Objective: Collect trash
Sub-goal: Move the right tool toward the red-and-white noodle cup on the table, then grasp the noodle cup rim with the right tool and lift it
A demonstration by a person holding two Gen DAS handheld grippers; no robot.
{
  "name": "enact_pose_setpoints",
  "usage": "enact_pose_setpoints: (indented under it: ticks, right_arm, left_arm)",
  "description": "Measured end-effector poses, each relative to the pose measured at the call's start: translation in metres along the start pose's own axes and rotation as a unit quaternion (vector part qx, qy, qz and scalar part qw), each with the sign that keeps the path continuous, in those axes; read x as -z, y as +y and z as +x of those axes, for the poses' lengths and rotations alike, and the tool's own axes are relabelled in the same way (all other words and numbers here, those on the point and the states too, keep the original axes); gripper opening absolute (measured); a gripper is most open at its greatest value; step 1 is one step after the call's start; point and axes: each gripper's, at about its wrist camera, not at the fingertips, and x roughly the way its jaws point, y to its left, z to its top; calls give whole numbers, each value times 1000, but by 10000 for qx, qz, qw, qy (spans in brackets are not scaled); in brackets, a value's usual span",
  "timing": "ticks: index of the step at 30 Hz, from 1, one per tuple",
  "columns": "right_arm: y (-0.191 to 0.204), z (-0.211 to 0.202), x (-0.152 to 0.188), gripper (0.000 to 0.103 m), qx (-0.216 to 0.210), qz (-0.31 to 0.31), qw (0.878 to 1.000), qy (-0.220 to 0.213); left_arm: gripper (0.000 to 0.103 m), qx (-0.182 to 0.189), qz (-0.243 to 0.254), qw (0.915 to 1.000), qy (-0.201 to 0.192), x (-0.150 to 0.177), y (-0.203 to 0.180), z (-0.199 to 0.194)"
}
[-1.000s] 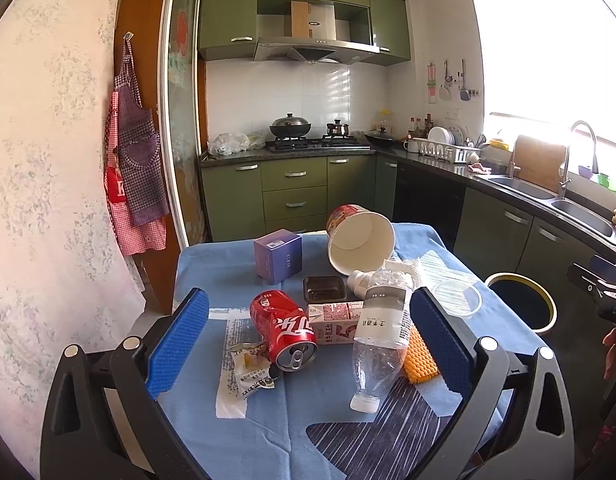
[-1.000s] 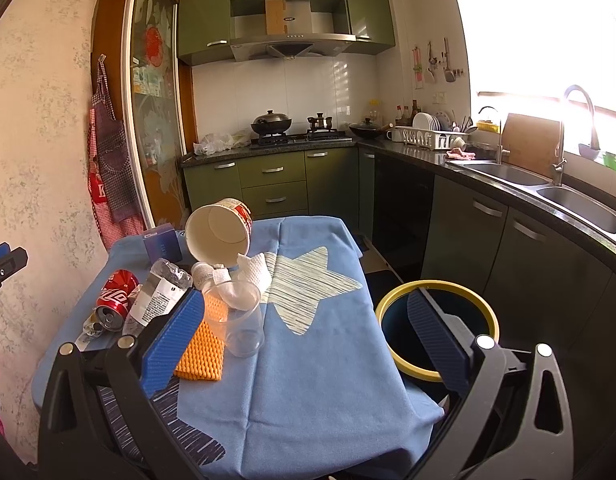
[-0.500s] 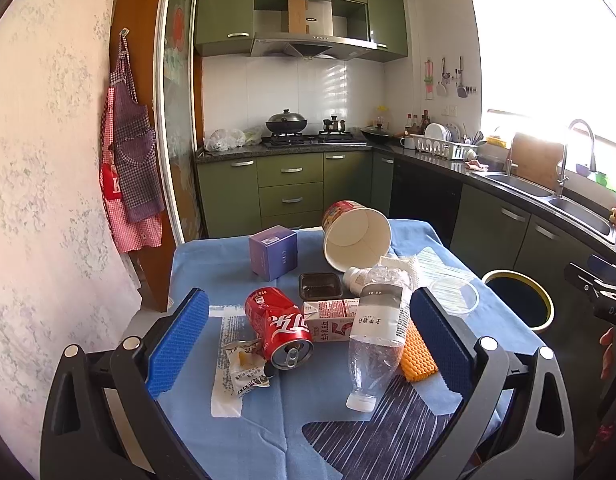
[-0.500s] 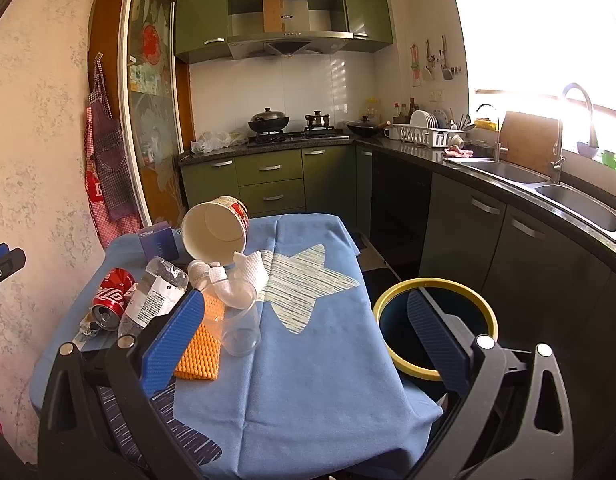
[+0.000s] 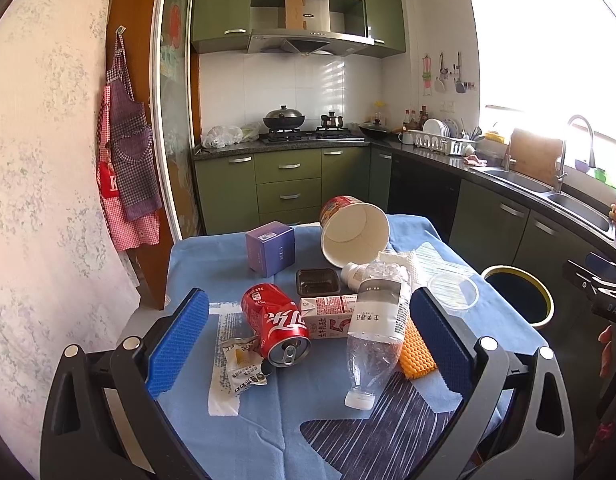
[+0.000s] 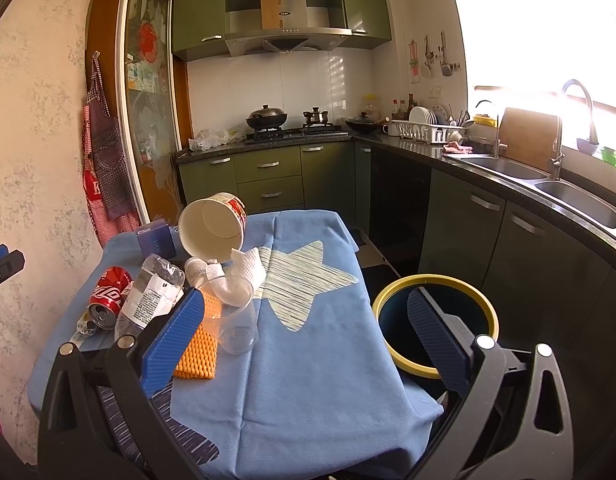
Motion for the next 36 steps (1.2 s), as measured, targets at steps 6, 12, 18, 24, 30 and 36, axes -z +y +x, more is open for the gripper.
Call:
enact_pose_setpoints:
  ticks: [6,12,18,24,30,36]
  right_arm:
    - [0,0,0,97,0,-8,10000,6]
    - [0,2,1,97,3,0,10000,17]
    - [-2,3,2,97,20,1,10000,29]
    - [-2,5,2,97,26,3,10000,68]
    - [0,14,-3,97,14,-68,9999,129]
    - [14,45,-30,97,-327,-503,9981,119]
  left_arm:
    - [99,13,-5,10000,5,-1,-1,1]
    - [99,21,4,10000,18,0,-1,2]
    - [99,18,3,10000,19,0,-1,3]
    - [99,37,16,10000,51,0,-2,5]
    - [99,98,6,9998,160,-4,1,20]
    - [99,-35,-19,9994,332,-23,21,65]
